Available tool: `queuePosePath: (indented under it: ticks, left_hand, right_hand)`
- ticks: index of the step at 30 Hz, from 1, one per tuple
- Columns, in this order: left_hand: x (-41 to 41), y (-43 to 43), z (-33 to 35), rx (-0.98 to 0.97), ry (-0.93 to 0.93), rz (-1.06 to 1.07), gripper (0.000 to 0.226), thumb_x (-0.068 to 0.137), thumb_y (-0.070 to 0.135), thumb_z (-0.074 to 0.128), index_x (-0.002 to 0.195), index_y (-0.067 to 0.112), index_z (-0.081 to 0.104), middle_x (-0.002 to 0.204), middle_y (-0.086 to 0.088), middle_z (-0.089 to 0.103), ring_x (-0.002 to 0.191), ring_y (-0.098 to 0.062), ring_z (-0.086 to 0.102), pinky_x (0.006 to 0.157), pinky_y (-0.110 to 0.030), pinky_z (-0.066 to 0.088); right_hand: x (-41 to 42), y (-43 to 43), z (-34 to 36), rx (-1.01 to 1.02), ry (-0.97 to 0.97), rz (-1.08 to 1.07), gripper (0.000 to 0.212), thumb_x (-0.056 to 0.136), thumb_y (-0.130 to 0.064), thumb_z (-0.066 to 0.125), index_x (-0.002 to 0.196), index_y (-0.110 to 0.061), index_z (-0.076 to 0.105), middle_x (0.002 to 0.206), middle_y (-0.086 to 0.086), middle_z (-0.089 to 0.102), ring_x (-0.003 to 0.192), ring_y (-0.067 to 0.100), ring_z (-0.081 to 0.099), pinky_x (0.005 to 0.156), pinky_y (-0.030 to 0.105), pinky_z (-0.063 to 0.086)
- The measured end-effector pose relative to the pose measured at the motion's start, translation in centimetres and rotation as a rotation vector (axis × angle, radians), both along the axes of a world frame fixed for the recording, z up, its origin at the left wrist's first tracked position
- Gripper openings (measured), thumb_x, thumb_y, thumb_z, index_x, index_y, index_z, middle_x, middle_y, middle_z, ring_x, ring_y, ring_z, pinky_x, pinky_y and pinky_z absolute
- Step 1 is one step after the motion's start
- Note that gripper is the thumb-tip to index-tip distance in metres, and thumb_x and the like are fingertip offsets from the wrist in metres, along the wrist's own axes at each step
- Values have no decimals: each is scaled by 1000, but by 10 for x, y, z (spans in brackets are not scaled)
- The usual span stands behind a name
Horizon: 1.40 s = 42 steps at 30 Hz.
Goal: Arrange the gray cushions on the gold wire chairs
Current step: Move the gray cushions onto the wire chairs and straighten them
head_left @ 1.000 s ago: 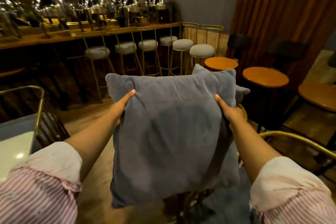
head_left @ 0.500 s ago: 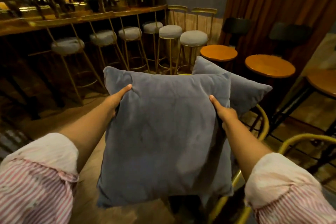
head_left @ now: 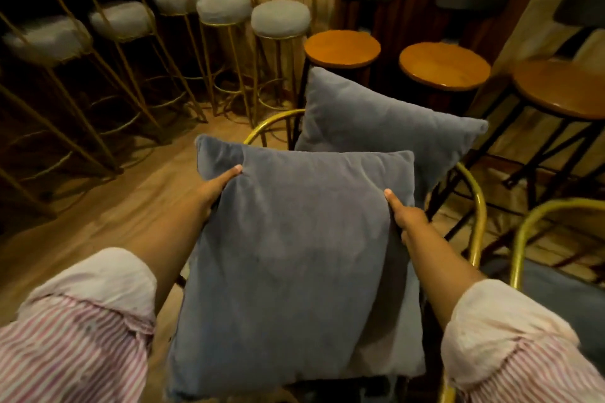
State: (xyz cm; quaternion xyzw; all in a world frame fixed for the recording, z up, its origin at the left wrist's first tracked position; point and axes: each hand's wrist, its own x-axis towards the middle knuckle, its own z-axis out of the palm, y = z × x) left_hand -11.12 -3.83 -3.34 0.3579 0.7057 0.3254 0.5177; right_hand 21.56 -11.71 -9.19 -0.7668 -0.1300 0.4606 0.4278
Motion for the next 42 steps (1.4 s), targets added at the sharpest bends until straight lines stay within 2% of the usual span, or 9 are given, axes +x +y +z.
queuePosePath:
  ticks: [4,7,10,16,19,21,23,30,42]
  left_hand:
    - [7,30,-31,-94,188,-104,119,63,75,64,152,11,16,157,-14,25,142,-38,30,114,-50,31]
    - [8,34,-64,-61,415,-380,135,56,77,68,153,24,-9,163,-12,1,148,-37,12,118,-54,20]
    - [6,26,-89,-156,566,-522,116,72,71,58,150,31,-17,161,-15,-16,149,-40,-4,118,-58,12]
    - [30,8,-84,-116,758,-655,63,101,40,24,153,23,-7,160,-22,-12,147,-44,-5,117,-57,5]
    - [53,-3,-67,-45,757,-785,60,102,32,27,154,19,0,160,-22,-11,147,-46,-5,118,-55,5]
    - [73,-11,-58,20,720,-905,59,102,31,31,154,18,7,161,-20,-5,147,-45,-1,117,-56,10]
    - [98,-24,-51,94,674,-1036,58,100,31,35,153,17,16,162,-16,6,147,-44,5,117,-57,14]
    - [204,-129,-9,266,413,-1366,61,99,28,44,151,9,19,153,-18,34,135,-38,41,104,-40,37]
    - [416,-366,-15,280,112,-1565,54,95,22,53,142,2,37,150,-13,42,138,-26,40,107,-25,30]
  right_hand:
    - [-9,1,-26,-52,-23,-29,97,79,-61,59,149,-6,23,155,14,31,137,38,36,112,48,33]
    - [-25,-4,-50,-102,-88,35,137,43,-91,55,152,-22,12,160,9,19,144,36,24,115,54,27]
    - [-42,-9,-59,-185,-244,145,120,59,-88,48,153,-27,3,161,10,11,146,39,14,116,58,17]
    - [-63,-32,-54,-290,-480,382,81,89,-66,33,152,-29,-2,162,13,5,146,38,13,117,57,13]
    - [-60,-60,-37,-207,-476,411,62,96,-46,41,146,-10,31,151,19,35,137,37,36,111,45,31]
    - [-55,-83,-24,-147,-493,351,39,98,-34,45,103,0,63,106,25,63,104,36,58,86,40,43]
    - [-43,-110,-15,-98,-500,212,43,97,-28,48,75,6,63,79,30,63,81,36,59,76,44,46]
    - [7,-230,11,70,-573,-193,27,94,-15,54,113,1,65,108,17,68,99,20,60,76,15,37]
    - [171,-483,4,-59,-509,-474,41,93,-26,57,128,-4,53,126,17,58,120,32,54,101,39,42]
